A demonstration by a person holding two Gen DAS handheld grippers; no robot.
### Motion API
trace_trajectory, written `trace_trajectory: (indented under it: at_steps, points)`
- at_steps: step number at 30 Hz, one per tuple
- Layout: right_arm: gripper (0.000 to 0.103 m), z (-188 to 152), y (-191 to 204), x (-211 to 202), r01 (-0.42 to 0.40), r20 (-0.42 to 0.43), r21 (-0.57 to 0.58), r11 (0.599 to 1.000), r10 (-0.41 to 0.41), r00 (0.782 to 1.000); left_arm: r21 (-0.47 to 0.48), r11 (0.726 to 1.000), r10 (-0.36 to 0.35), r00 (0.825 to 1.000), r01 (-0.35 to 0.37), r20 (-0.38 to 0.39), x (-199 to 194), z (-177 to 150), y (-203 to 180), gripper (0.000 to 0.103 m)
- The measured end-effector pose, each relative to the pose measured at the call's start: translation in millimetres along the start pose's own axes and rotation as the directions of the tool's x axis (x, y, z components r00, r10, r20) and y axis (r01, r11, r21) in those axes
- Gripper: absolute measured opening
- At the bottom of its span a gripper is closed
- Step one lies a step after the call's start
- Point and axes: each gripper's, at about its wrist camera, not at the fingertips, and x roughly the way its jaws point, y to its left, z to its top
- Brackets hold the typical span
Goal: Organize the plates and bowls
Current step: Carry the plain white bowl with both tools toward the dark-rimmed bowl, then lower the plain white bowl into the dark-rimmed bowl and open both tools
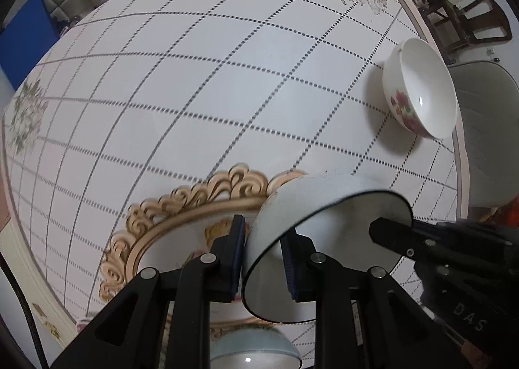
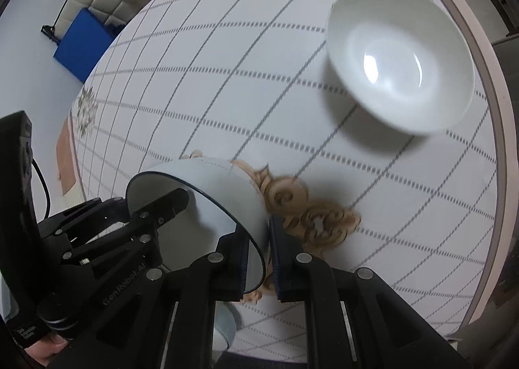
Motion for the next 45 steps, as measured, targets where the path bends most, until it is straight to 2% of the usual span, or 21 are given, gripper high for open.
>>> trace_trajectory:
  at_steps: [8,10,19,25,32,45]
  points:
    - [0.014,-41,20,-3,-0.043,-0.044,-0.024,0.999,0.042,0.998,-0.016,1.0,0.027,0.999,-0.027,0.038,-33,-45,5,0.019]
    - [0.014,-53,24,-4,-0.054,-0.057,-0.031,0.998,0.052,0.997,-0.025,0.999,0.032,0.999,-0.031,0.039,-36,-47,10,0.019]
    - [0.014,-117,41,-2,-0.108,-0.14,-0.066,0.992,0.098,0.985,-0.046,0.998,0.035,0.998,-0.033,0.044,-54,-114,18,0.019]
    - [0.014,-150,46,19,-0.132,-0.203,-0.067,0.989,0.116,0.972,-0.088,0.996,0.023,1.0,-0.022,0.008,-40,-151,28,0.019]
    - [0.014,-163,43,55,-0.101,-0.255,-0.041,0.994,0.087,0.963,-0.112,0.993,0.019,0.999,-0.023,-0.036,-13,-167,33,0.019]
    - [0.014,-154,52,76,-0.048,-0.28,-0.048,0.998,0.032,0.959,-0.123,0.992,0.021,0.998,-0.029,-0.065,5,-165,43,0.019]
